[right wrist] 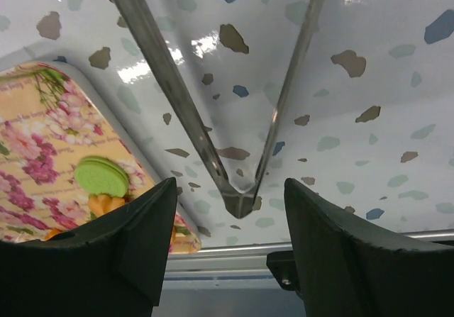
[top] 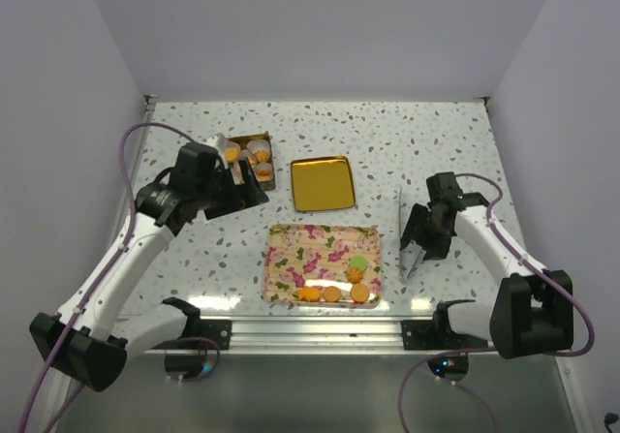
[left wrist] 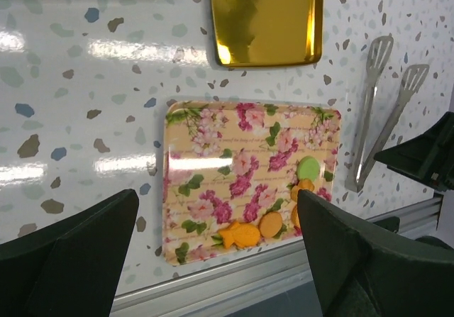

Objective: Pack the cookies

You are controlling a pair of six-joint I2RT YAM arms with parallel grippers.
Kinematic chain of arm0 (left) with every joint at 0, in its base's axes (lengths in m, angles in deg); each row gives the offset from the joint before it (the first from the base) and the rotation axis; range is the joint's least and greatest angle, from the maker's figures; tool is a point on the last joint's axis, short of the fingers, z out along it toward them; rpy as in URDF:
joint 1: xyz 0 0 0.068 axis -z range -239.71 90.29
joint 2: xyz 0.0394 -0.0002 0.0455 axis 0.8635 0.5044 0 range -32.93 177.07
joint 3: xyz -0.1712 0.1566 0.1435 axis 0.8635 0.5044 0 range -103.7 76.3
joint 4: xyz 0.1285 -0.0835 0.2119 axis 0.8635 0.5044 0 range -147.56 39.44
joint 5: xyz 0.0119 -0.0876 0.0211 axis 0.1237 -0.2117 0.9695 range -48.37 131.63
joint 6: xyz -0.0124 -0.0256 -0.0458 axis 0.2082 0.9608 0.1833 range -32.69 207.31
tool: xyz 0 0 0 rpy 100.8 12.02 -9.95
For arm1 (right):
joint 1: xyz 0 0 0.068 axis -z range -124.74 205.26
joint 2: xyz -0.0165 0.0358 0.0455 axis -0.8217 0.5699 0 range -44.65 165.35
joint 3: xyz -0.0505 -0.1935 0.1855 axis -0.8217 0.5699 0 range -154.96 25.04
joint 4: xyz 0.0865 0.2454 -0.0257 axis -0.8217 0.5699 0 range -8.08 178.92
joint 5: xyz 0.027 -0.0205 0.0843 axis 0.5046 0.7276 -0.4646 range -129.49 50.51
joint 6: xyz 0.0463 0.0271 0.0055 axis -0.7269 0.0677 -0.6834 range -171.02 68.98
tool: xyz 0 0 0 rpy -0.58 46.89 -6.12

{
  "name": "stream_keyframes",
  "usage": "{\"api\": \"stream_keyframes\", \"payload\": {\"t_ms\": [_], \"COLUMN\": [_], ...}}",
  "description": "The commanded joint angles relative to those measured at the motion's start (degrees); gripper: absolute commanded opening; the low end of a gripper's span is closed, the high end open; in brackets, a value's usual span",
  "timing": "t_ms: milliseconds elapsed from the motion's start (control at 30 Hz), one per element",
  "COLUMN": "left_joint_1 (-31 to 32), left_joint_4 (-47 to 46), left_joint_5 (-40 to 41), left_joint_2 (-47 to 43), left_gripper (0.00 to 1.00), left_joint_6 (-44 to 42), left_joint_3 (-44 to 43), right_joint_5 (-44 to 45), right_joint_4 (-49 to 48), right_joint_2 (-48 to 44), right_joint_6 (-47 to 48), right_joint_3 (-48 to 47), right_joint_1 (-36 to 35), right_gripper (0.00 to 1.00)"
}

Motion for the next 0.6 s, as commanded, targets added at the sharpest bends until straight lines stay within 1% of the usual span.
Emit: {"api": "stream_keyframes", "payload": {"t_ms": [0,100,167,233,300,400,433,467,533,567], "left_joint_1": [5.4,10.23,11.82,14.9,17.09,22.09,22.98,23.6,24.84,25.01], "left_joint_4": [-3.5,-4.63,-5.51,-6.04,-6.31,-5.96,-5.96,-5.87,-6.31,-6.83], "left_joint_5": [5.53,8.15,9.14,10.62,11.51,13.0,13.7,13.97,14.23,14.24], "left_joint_2": [6.31,11.49,15.35,18.26,23.27,31.61,33.81,38.18,42.42,46.45], "left_gripper": [1.0,1.0,1.0,1.0,1.0,1.0,1.0,1.0,1.0,1.0], "left_joint_6": [2.85,4.96,6.19,6.89,7.07,6.64,6.11,5.76,4.97,4.97], "left_joint_3": [-6.24,-9.41,-11.51,-13.18,-16.08,-21.96,-23.63,-26.96,-31.36,-32.6], "right_joint_5": [-2.73,-1.94,-2.02,-2.46,-2.99,-3.08,-2.99,-3.34,-3.61,-4.3], "right_joint_4": [-0.45,-0.62,-0.97,-0.8,0.43,3.24,4.2,6.56,9.12,11.4], "right_joint_2": [0.12,1.17,1.36,1.36,0.4,-4.78,-5.93,-8.03,-9.88,-11.98], "right_joint_6": [-2.79,-3.06,-2.88,-2.44,-1.92,-1.04,-0.95,-0.69,-0.25,-0.33], "right_joint_3": [2.11,3.17,3.7,3.79,3.09,0.11,-1.03,-3.4,-5.96,-7.97], "right_joint_1": [0.3,0.39,0.39,0.39,0.3,0.3,0.3,0.3,0.3,0.3], "right_gripper": [0.66,0.67,0.67,0.67,0.67,0.68,0.69,0.7,0.71,0.71]}}
